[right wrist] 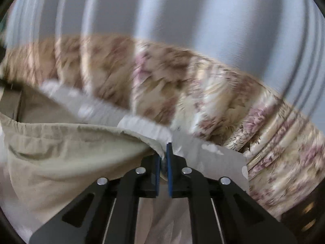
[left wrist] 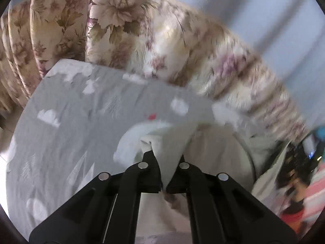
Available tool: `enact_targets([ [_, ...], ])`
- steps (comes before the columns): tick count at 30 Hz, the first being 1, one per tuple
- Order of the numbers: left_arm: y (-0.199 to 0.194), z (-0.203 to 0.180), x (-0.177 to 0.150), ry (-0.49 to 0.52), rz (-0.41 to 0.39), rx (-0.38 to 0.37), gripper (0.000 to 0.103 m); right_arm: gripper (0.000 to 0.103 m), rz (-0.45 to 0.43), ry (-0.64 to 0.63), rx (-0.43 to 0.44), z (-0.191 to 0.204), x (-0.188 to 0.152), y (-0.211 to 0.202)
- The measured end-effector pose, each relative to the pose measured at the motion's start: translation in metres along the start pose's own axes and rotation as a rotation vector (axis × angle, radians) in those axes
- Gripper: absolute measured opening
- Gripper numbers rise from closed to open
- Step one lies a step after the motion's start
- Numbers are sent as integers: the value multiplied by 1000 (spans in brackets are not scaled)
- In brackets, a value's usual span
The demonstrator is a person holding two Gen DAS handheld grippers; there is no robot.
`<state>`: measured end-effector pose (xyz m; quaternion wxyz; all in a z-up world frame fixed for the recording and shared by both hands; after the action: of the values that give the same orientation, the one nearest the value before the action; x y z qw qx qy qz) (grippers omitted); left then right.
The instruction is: Fold large clothes
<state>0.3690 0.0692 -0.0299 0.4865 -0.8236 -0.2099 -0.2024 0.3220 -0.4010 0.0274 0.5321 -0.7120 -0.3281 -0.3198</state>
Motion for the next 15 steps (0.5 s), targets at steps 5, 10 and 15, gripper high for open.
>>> enact_targets([
  [5, 63, -3, 25, 91, 89, 151, 9, 17, 321, 260, 32, -41, -19, 108],
  [10, 68, 14, 15, 151, 121, 226, 57, 58, 357, 444, 200, -48, -42, 113],
  [15, 5, 48, 26, 74, -28, 221, 89, 71, 231, 586, 291, -79, -41, 57],
])
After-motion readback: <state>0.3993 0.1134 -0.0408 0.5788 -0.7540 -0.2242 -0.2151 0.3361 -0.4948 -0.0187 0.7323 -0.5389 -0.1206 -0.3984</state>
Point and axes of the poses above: each gripper's, at about its wrist camera, not at the fingertips, and y roughly the way its jaws point, z to its left, x to its top, the point moved 2 cm from there along y, roughly the way its jaws point, and after that the axes turned 7 degrees about -x, right-handed, at the moved point
